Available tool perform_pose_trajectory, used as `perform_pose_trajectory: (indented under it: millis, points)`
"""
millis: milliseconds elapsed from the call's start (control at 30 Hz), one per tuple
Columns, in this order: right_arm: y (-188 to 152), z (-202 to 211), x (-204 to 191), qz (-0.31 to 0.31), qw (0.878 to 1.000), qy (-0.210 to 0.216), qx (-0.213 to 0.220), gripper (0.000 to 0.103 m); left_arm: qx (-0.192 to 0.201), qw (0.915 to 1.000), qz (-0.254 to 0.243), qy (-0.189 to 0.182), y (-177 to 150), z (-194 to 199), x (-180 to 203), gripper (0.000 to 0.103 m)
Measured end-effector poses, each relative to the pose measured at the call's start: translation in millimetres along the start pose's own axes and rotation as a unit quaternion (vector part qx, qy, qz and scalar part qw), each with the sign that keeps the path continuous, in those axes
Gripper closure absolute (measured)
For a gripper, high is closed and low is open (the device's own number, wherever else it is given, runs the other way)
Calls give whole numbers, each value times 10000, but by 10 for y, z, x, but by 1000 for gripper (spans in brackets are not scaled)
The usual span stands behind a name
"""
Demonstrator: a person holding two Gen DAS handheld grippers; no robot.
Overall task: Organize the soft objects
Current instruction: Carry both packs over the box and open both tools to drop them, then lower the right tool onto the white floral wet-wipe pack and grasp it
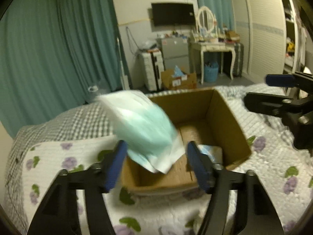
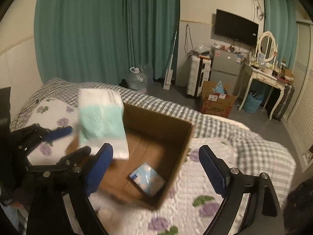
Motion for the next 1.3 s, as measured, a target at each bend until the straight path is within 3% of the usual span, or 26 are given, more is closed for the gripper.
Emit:
perform_pose_trajectory:
  millis: [67, 133, 233, 500, 633, 867, 1067, 1133, 1300]
  points:
    - [-10, 277, -24, 17, 9999, -121, 72, 7, 63, 10000, -8, 23, -23, 296, -17, 34]
    - [-36, 604, -80, 80, 9996, -268, 89, 6, 70, 10000, 64, 20, -47, 547, -50, 22]
    - [-114, 1077, -203, 160, 9988, -429, 175, 0, 176, 9997, 189, 0, -122, 986, -78, 14]
    - [-620, 1801, -645, 441, 9986, -280, -4, 0, 160, 9993, 331, 83, -621, 1630, -64, 11]
    - [-1152, 1693, -804, 300, 9989, -161, -325, 0, -102, 9981, 577, 172, -1091, 1626, -18, 9]
    - [-1978, 1024, -1099, 102, 9943, 152, -1051, 0, -519, 9937, 855, 504, -1799, 1307, 59, 8]
    - [-2215, 707, -1206, 31, 9908, 335, -1309, 0, -683, 9927, 767, 633, -1937, 1172, 114, 9]
    - [-2239, 609, -1225, -40, 9892, 447, -1398, 0, -717, 9929, 824, 473, -1952, 1133, 102, 9]
    - [-2310, 399, -1313, 20, 9836, 636, -1689, 4, -999, 9904, 808, 506, -2031, 978, 88, 9]
Point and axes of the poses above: each gripper's, at about its wrist camera, not at the fingertips, and z roughly against the way its jaws point, x to its right, y to its top, the point moved 1 cm from there along -z, roughly the way its jaws point, and after that the axes turned 3 degrees about -x, right-handed, at the moved point
